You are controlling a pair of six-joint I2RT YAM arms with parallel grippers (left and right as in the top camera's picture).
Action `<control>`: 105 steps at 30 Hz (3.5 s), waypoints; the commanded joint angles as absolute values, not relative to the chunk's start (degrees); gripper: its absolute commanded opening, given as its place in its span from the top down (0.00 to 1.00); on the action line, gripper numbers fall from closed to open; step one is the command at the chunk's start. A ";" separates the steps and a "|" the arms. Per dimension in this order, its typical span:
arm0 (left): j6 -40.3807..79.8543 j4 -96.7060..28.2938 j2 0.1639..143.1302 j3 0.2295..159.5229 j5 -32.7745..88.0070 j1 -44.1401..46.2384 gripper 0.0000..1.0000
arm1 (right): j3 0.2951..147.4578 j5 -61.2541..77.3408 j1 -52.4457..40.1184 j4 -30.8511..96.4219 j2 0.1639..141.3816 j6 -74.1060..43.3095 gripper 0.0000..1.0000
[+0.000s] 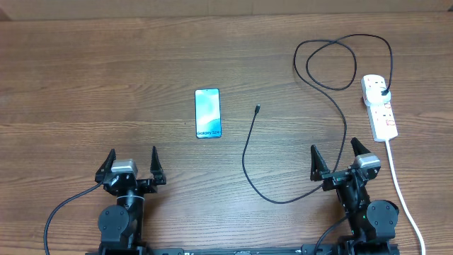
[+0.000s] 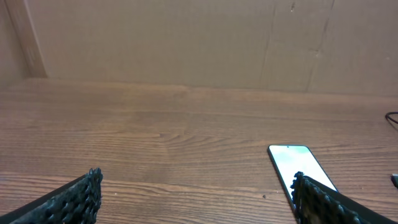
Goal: Plug charger to phone and switch on socket
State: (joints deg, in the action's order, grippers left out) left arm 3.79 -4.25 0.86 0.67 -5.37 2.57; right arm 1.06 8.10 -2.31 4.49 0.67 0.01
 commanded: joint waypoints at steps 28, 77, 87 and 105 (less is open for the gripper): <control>2.31 -4.03 0.25 0.27 -4.84 2.17 0.00 | 0.45 7.53 -2.57 4.19 0.16 0.08 0.00; 14.41 7.35 2.50 15.49 22.31 2.26 0.00 | 0.45 7.53 -2.57 4.19 0.16 0.08 0.00; 7.75 -54.37 49.95 75.09 23.59 2.26 0.00 | 0.45 7.53 -2.57 4.19 0.16 0.10 0.00; 32.58 -91.15 97.08 107.70 -5.85 21.89 0.00 | 0.45 7.53 -2.57 4.19 0.16 0.08 0.00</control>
State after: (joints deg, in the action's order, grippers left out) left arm 27.46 -89.71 90.26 102.50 2.68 21.08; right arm 1.06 8.10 -2.31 4.43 0.64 -0.01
